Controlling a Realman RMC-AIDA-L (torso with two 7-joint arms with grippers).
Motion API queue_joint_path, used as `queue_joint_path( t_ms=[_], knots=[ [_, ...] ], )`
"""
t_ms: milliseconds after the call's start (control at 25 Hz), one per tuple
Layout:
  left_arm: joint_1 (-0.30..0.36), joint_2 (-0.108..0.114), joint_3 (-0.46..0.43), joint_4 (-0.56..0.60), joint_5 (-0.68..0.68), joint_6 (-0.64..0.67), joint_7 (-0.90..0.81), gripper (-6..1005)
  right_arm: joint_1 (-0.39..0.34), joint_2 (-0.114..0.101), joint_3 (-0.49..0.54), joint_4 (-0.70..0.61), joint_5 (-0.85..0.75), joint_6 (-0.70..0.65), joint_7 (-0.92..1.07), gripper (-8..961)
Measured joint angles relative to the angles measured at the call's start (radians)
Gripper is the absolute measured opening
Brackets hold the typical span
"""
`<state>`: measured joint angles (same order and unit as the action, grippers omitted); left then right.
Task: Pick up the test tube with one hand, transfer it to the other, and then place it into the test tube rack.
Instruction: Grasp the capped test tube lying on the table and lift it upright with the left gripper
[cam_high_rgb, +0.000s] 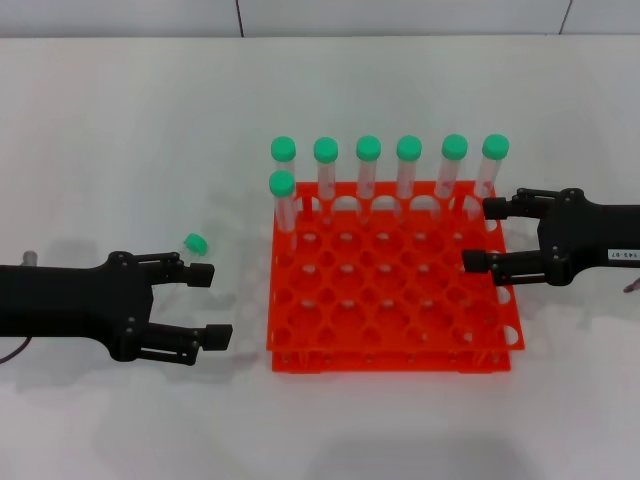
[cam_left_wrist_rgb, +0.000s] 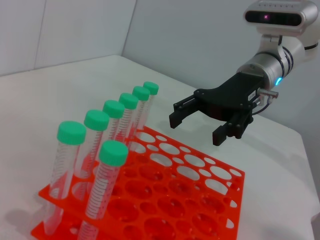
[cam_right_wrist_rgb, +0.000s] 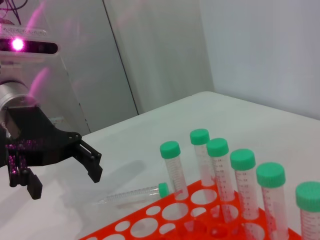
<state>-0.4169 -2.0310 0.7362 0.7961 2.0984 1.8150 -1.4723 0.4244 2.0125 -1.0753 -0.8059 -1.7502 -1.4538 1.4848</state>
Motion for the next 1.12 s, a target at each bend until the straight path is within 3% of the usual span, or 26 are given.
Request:
queue_joint_path(
  t_ms=[840,1120],
  knots=[
    [-0.003,0.003,0.000,0.006,-0.016,-0.003,-0.008,860,0.001,0.000,0.002,-0.004,0.000,-0.002,0.000,846],
    [-0.010,0.045,0.002,0.063,-0.013,0.001,-0.152,850,-0.002,0.000,0.005,-0.006,0.000,-0.001,0.000,846]
  ],
)
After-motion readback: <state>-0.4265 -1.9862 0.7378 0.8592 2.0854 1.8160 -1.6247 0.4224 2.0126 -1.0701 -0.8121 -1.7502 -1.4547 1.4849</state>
